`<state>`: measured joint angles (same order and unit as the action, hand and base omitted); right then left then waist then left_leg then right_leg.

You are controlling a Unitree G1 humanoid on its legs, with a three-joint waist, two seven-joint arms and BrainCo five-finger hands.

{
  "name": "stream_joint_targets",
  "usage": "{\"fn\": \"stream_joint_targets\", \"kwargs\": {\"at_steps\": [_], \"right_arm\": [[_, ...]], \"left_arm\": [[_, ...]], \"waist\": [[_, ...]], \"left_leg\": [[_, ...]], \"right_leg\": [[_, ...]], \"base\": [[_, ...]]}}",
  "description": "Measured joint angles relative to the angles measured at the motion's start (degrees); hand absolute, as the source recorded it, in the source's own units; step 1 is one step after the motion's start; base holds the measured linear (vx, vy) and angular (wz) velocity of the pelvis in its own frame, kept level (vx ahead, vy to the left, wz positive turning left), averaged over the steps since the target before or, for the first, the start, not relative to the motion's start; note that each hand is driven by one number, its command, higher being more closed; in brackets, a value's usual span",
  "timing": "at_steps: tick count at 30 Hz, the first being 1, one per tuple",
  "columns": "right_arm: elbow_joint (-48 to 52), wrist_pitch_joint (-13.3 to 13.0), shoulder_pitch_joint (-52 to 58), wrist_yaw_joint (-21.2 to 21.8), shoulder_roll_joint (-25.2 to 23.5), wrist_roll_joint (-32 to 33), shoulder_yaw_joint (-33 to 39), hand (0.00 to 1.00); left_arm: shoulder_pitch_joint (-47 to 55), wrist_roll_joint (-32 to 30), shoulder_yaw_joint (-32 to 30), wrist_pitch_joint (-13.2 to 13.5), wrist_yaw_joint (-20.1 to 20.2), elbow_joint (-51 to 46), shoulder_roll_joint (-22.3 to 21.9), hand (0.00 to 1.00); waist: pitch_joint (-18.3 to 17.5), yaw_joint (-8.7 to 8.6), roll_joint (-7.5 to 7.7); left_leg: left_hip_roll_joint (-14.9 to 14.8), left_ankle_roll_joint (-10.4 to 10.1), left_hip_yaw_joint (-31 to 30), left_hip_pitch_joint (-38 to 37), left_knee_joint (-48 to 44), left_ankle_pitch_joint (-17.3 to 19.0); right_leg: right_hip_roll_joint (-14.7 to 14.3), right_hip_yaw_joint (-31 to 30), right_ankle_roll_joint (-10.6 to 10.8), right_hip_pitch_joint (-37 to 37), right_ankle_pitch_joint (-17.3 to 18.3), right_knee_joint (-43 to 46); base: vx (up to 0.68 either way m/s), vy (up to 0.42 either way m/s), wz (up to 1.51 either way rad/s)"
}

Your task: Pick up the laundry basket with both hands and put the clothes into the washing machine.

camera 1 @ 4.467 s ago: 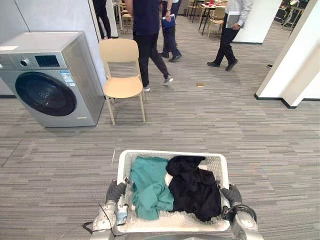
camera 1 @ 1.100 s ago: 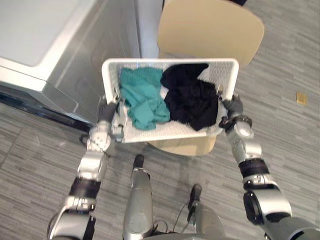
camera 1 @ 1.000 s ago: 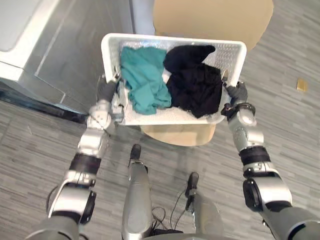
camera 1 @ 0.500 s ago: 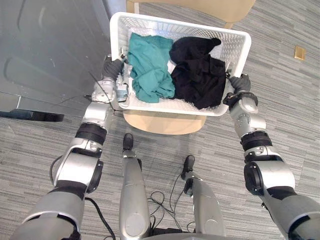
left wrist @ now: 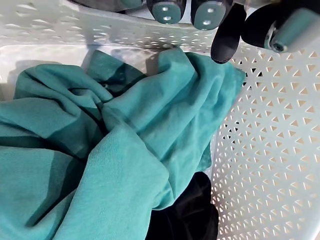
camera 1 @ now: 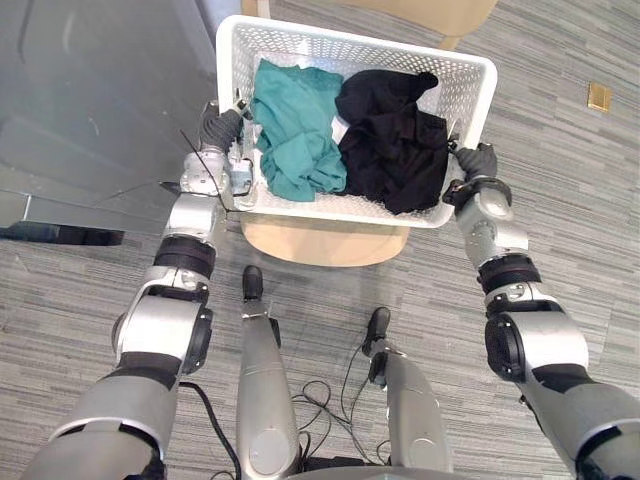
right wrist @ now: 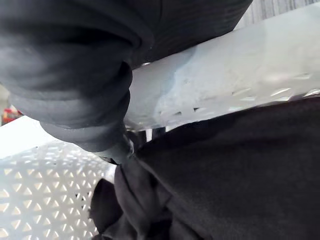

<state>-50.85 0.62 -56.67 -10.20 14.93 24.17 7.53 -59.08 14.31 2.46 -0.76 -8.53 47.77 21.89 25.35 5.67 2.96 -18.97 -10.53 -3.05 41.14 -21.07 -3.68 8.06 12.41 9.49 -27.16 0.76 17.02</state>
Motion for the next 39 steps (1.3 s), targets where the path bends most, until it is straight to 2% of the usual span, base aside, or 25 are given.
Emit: {"fn": "stream_joint_targets", "kwargs": {"at_steps": [1,6,12,15,16,27,34,38,39], "right_arm": [[-0.04,-0.22,0.00,0.42,-0.18,-0.01,0.30,0.00],[-2.53,0.07,0.04,1.32,-1.59,-0.18,0.99,0.00],[-3.35,0.72,0.08,1.86,-2.11,-1.65,0.86,0.00],[-4.00,1.27,0.20,3.04,-2.34,-1.85,-0.39,0.00],[-4.05,2.09,0.42,3.11,-2.50,-2.13,-0.74,0.00],[-4.03,3.14,3.77,5.72,-3.22,-2.28,-0.81,0.00],[-3.72,3.29,5.38,6.74,-3.03,-2.26,-0.56,0.00],[1.39,3.29,9.19,6.86,-1.30,-2.24,-0.31,0.00],[3.14,3.26,10.39,7.03,-0.46,-2.24,-0.24,0.00]], "left_arm": [[-0.07,-0.34,-0.56,-0.03,0.12,0.01,-0.02,0.00],[-0.83,-0.54,-5.42,0.15,-0.38,0.90,-0.43,0.00],[-1.12,-0.42,-7.85,-0.02,-0.37,2.43,-0.26,0.00],[-0.64,-0.41,-9.62,-1.18,-0.35,4.50,-0.25,0.00],[0.17,-0.40,-9.74,-1.40,-0.32,4.78,-0.31,0.00],[7.96,-0.41,-14.32,-1.10,1.29,4.53,-1.49,0.00],[15.65,-0.50,-14.34,-1.44,2.30,4.58,-2.37,0.00],[18.70,-1.21,-12.64,-1.51,2.26,4.21,-2.38,0.00],[20.36,-1.54,-11.37,-1.43,2.25,1.57,-1.91,0.00]], "waist": [[0.00,-0.07,0.00],[0.00,-0.41,0.00],[0.00,-1.05,0.00],[0.00,-1.50,0.00],[0.00,-1.39,0.00],[-0.01,-1.05,-0.01],[-0.13,-0.40,-0.03],[-0.16,-0.24,-0.04],[-0.23,-0.21,-0.06]], "left_leg": [[0.02,0.06,0.11,0.00,0.21,-0.16],[-0.04,0.12,0.11,0.04,1.26,-1.13],[-0.14,0.13,0.15,-0.01,1.11,-1.14],[-0.26,0.13,0.18,-0.28,1.04,-1.14],[-0.32,0.13,0.17,-0.36,0.98,-1.14],[-0.92,0.05,0.62,-4.15,0.96,-1.07],[-0.87,-0.02,1.28,-8.73,1.66,-0.71],[-0.08,-0.03,1.74,-12.43,2.88,-0.80],[0.25,-0.21,1.94,-13.81,3.23,-0.90]], "right_leg": [[0.05,0.00,0.00,-0.16,0.00,0.01],[0.00,0.30,0.00,-0.78,0.00,0.16],[-0.03,0.55,-0.02,-0.78,0.01,0.39],[0.03,0.89,-0.33,-0.78,0.25,1.09],[0.03,0.90,-0.38,-0.79,0.75,1.51],[0.02,0.76,-1.11,1.54,2.49,4.13],[0.19,0.44,-1.41,4.65,4.11,6.01],[1.34,1.00,-1.16,7.72,5.43,7.27],[1.83,1.11,-0.98,8.90,5.69,7.43]], "base": [[-0.01,-0.009,-0.04],[0.00,0.000,0.00],[0.00,0.000,0.00],[0.00,0.000,0.00],[0.00,0.000,0.00],[0.00,-0.003,0.01],[-0.01,-0.012,0.04],[0.01,-0.028,0.18],[0.03,-0.011,0.18]]}}
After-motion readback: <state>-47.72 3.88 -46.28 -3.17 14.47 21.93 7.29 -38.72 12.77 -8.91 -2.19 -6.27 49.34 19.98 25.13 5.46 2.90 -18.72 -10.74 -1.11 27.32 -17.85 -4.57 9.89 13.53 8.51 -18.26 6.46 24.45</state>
